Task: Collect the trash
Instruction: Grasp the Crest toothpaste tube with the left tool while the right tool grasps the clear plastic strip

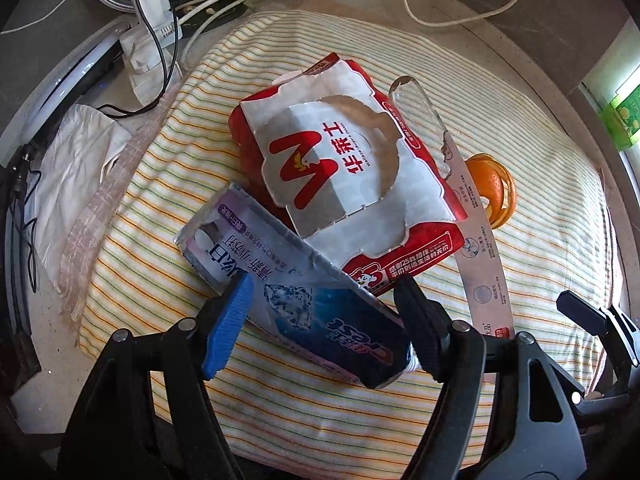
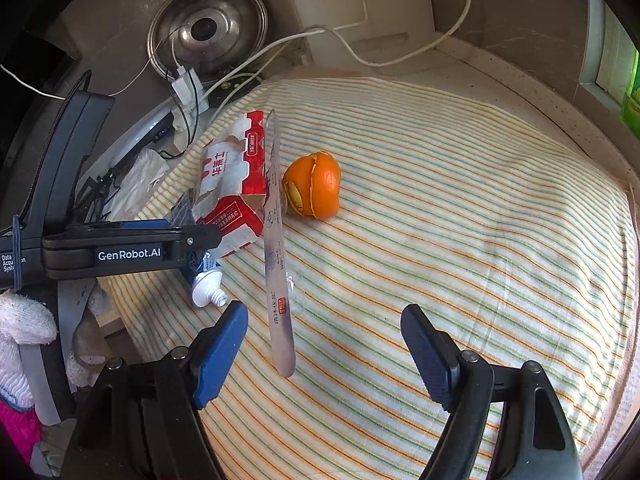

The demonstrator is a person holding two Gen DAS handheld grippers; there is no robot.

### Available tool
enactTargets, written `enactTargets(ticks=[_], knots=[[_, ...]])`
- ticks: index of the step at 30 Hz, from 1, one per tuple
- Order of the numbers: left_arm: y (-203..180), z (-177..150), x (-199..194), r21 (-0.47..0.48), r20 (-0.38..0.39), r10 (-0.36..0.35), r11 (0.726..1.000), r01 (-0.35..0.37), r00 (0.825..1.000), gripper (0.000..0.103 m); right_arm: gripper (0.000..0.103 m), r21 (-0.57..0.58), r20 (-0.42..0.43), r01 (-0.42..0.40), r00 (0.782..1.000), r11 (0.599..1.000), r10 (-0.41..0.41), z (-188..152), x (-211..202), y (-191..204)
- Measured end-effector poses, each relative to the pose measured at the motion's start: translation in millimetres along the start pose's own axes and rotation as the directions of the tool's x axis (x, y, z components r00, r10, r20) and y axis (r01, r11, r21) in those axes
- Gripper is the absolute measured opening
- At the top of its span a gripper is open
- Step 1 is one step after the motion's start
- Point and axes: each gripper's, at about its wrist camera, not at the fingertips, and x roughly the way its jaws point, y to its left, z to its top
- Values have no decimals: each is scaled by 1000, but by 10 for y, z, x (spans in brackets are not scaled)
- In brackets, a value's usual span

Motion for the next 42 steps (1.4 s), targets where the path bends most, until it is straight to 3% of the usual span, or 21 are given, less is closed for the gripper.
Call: enactTargets(ticks=[7, 19, 26, 29, 31, 32, 37, 42], knots=[[138, -116, -41, -16, -5, -42, 999, 42, 999, 66, 81, -21, -34, -2, 999, 1000, 1, 79, 164, 106], [515, -361, -210, -76, -13, -91, 993, 90, 996, 48, 65, -45, -81, -29, 996, 999, 26, 208, 369, 256], [780, -425, -179, -142, -6, -101, 985, 99, 995, 48, 55, -75, -110, -30, 994, 997, 21, 235, 473, 354], [740, -420, -149, -123, -15, -86, 989, 84, 996, 49, 55, -67, -124, -27, 992, 997, 19, 242, 534, 369], [685, -395, -129, -98, -19, -55, 994, 52, 998, 63, 55, -60, -126, -19, 992, 998, 11, 258, 567, 374], [669, -387, -116, -96, -24, -50, 994, 48, 998, 65, 57, -56, -127, -21, 992, 998, 14, 259, 569, 366], [701, -446, -93, -128, -48, -50, 991, 43, 998, 69, 65, -67, -149, -24, 989, 997, 14, 329, 618, 407], [757, -581, -36, -151, -60, -86, 986, 77, 994, 69, 64, -117, -159, -11, 987, 993, -7, 349, 656, 475]])
